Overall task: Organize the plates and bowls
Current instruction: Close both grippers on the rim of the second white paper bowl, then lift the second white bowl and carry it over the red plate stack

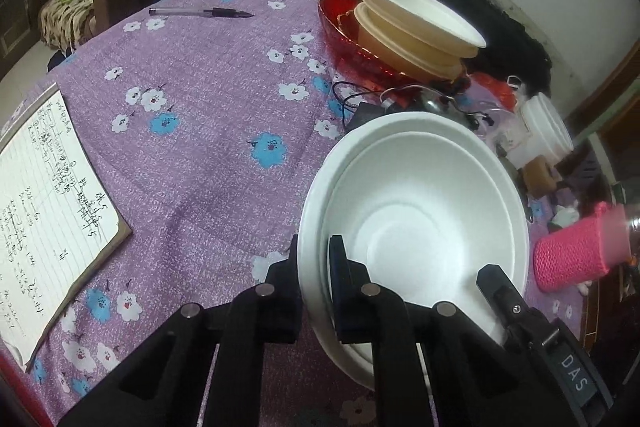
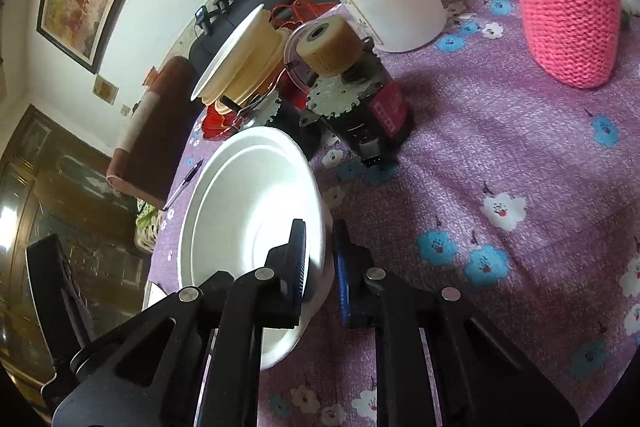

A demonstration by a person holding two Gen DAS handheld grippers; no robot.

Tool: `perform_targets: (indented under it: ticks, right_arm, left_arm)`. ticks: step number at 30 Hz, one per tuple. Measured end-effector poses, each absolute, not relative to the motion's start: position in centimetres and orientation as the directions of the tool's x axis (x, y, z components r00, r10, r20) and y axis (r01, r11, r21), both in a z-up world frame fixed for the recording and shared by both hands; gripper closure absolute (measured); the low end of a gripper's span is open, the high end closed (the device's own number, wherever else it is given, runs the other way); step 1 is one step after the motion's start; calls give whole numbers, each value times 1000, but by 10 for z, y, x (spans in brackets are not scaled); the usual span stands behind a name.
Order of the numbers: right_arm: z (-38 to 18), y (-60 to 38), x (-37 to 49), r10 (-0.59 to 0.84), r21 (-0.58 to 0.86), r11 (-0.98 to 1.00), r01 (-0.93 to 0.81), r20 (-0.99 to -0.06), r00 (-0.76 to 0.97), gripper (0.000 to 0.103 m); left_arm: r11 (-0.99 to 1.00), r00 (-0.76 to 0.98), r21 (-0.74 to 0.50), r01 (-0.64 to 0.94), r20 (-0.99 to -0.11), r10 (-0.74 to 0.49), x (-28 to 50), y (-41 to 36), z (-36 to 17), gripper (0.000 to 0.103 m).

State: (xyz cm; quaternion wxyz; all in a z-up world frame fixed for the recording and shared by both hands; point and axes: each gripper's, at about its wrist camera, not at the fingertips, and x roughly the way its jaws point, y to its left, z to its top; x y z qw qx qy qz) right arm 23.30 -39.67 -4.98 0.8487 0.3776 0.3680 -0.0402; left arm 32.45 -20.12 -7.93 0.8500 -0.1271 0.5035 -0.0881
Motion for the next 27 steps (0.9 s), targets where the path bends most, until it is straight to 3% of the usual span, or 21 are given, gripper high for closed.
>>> perform_targets:
  ticks: [14,27]
  right_arm:
    - [-22,-389,141,205,609,718,338,-649,733,90]
    - [23,-323,57,261,624,755,200,-566,782,90]
  left_arm:
    - [957,492,-254,139,-821,-289,238,-196,-55,92]
    - [971,658,-171,170,-714,-240,143,-137,-6,91]
